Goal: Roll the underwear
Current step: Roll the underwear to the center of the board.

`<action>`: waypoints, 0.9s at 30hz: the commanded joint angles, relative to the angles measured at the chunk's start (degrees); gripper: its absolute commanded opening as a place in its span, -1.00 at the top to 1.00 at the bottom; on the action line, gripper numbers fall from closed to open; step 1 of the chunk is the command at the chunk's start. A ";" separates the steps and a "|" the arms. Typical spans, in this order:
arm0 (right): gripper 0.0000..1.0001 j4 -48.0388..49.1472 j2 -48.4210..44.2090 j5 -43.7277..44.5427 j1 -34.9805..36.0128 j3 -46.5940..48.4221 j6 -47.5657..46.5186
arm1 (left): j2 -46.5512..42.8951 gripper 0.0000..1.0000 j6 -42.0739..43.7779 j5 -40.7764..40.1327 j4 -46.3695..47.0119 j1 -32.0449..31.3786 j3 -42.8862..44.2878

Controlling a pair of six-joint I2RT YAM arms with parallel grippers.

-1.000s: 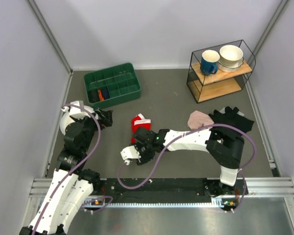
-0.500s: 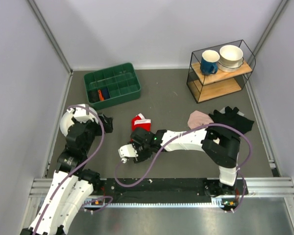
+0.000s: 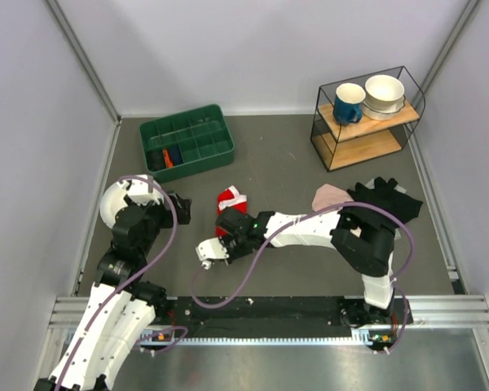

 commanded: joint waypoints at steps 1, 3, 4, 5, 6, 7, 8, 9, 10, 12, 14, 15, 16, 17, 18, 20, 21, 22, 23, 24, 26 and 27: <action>0.80 -14.32 2.55 -10.64 -3.63 1.26 -1.72 | -0.06 -0.98 1.37 3.28 3.96 0.17 -0.41; 0.81 -20.30 1.67 -14.08 -6.70 2.84 -2.07 | -0.06 -0.98 1.63 4.25 4.48 0.17 -0.50; 0.81 -22.66 1.49 -17.40 -7.67 3.37 -2.86 | 0.03 -0.98 1.63 6.08 4.75 0.17 -0.67; 0.81 -26.51 1.32 -18.92 -8.72 3.81 -3.30 | 0.29 -0.98 1.80 6.70 5.01 0.17 -0.59; 0.81 -28.38 1.14 -20.15 -10.65 4.42 -3.57 | 0.38 -0.98 1.81 7.23 5.10 0.08 -0.67; 0.81 -30.14 0.88 -22.34 -11.28 4.69 -4.70 | 0.38 -0.98 1.81 7.50 5.10 0.08 -0.76; 0.81 -31.55 0.88 -23.14 -12.07 4.78 -5.23 | 0.55 -0.98 1.81 7.68 5.28 0.08 -0.68; 0.81 -34.43 0.88 -23.85 -13.21 4.87 -5.76 | 0.55 -0.98 1.72 8.20 5.28 0.08 -0.67; 0.81 -35.86 1.14 -24.90 -13.74 4.95 -7.16 | 0.55 -0.98 1.81 8.55 5.36 0.08 -0.59; 0.81 -38.67 1.49 -25.69 -14.97 4.78 -8.39 | 0.38 -0.98 1.72 10.13 5.37 0.00 -0.50; 0.81 -40.17 2.54 -26.14 -15.67 5.13 -9.01 | 0.03 -0.98 1.37 11.80 5.19 0.00 -0.24; 0.81 -41.39 2.89 -26.66 -16.03 5.30 -9.54 | -0.32 -0.97 0.93 13.98 4.41 0.00 0.46; 0.81 -41.76 3.42 -27.10 -16.73 5.74 -9.63 | -1.11 -0.96 0.32 15.05 3.96 0.00 0.99; 0.81 -42.11 4.12 -27.45 -17.26 6.44 -9.72 | -1.81 -0.96 0.40 16.10 3.18 0.00 1.52; 0.80 -42.55 4.56 -28.07 -17.61 6.88 -9.72 | -2.51 -0.96 0.57 16.81 0.82 0.00 2.65; 0.75 -42.64 5.62 -28.25 -18.49 8.29 -9.55 | -5.41 -0.96 1.45 15.95 -1.83 0.08 3.63; 0.73 -42.64 5.88 -28.25 -18.67 8.73 -9.37 | -6.47 -0.98 1.89 15.24 -3.06 0.08 4.50; 0.69 -42.64 5.97 -28.16 -18.75 9.08 -9.37 | -8.30 -0.98 3.02 13.67 -5.33 0.08 4.86; 0.54 -42.64 5.89 -28.16 -18.76 9.43 -9.46 | -9.11 -0.98 3.65 13.05 -6.14 0.08 5.21; 0.46 -42.55 5.54 -28.42 -18.76 9.61 -9.37 | -9.46 -0.98 4.17 12.86 -7.02 0.08 6.08; 0.29 -42.46 4.92 -28.51 -18.67 10.22 -9.11 | -9.82 -0.98 4.97 12.95 -8.87 0.08 6.71; 0.24 -42.38 4.05 -28.34 -18.75 10.31 -8.76 | -9.64 -0.98 5.06 13.30 -9.22 0.08 6.80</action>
